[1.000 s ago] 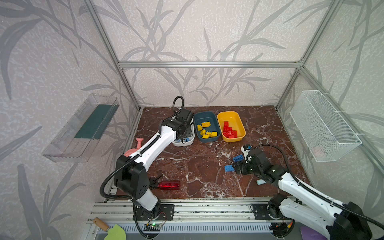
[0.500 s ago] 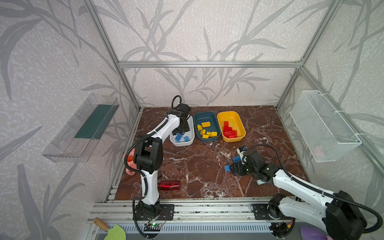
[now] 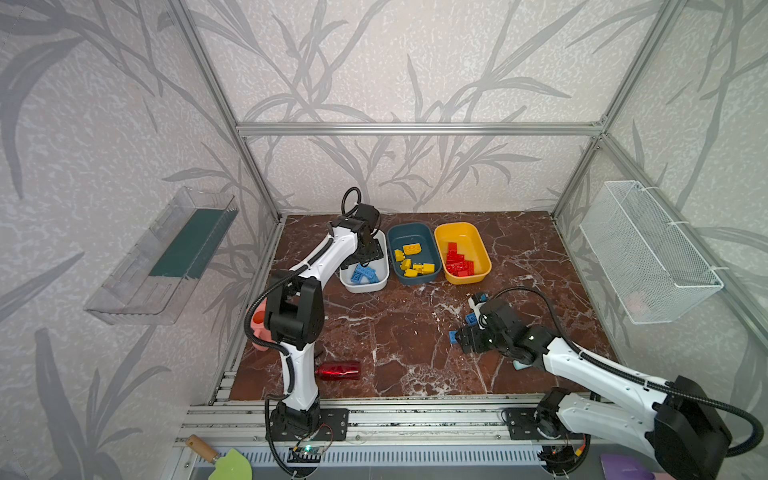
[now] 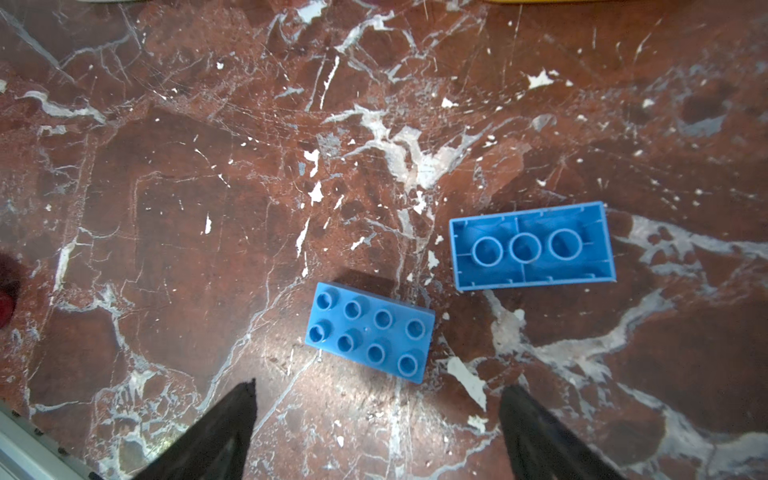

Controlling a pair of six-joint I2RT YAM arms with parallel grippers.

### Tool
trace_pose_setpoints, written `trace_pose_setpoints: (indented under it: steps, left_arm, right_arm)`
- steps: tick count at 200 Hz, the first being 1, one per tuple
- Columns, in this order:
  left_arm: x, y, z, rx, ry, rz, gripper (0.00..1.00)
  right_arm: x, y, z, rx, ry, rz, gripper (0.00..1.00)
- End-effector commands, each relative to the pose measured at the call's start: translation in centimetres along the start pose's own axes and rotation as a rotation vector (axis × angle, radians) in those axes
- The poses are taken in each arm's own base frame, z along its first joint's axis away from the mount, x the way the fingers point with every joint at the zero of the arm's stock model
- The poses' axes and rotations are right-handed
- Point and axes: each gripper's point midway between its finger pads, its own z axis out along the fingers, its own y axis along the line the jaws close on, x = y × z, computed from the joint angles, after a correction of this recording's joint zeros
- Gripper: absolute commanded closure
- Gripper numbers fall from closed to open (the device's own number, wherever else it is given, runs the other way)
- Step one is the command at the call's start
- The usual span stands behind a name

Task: Sort the legos into containers by color
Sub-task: 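Drop the brick in the white tub while the right gripper grasps a blue 2x4 brick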

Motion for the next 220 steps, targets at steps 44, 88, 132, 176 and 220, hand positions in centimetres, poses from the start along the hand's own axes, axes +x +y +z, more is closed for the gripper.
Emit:
trace_pose_setpoints:
  steps: [44,88,132,176,220]
  left_arm:
    - [1.7,1.9,-9.8,0.129,-0.132,-0.019,0.03]
    - [6.1,3.9,-12.6,0.223,-0.178,-0.008,0.02]
    - [10.0,6.5,-13.9,0.245,-0.198,0.021,0.02]
    - [12.0,8.4,-14.3,0.257,-0.232,0.03,0.02]
    - [13.1,8.9,-13.3,0.245,-0.208,0.044,0.02]
  right_arm:
    - [-1.0,0.4,-1.0,0.129,-0.019,-0.022,0.01]
    - [-0.7,0.2,0.3,0.209,-0.005,0.022,0.01]
    - [-0.4,0.1,1.9,0.264,0.022,0.055,0.0]
    - [0.2,0.2,4.1,0.303,0.069,0.053,0.05]
    - [0.8,0.1,5.5,0.341,0.101,0.056,0.12]
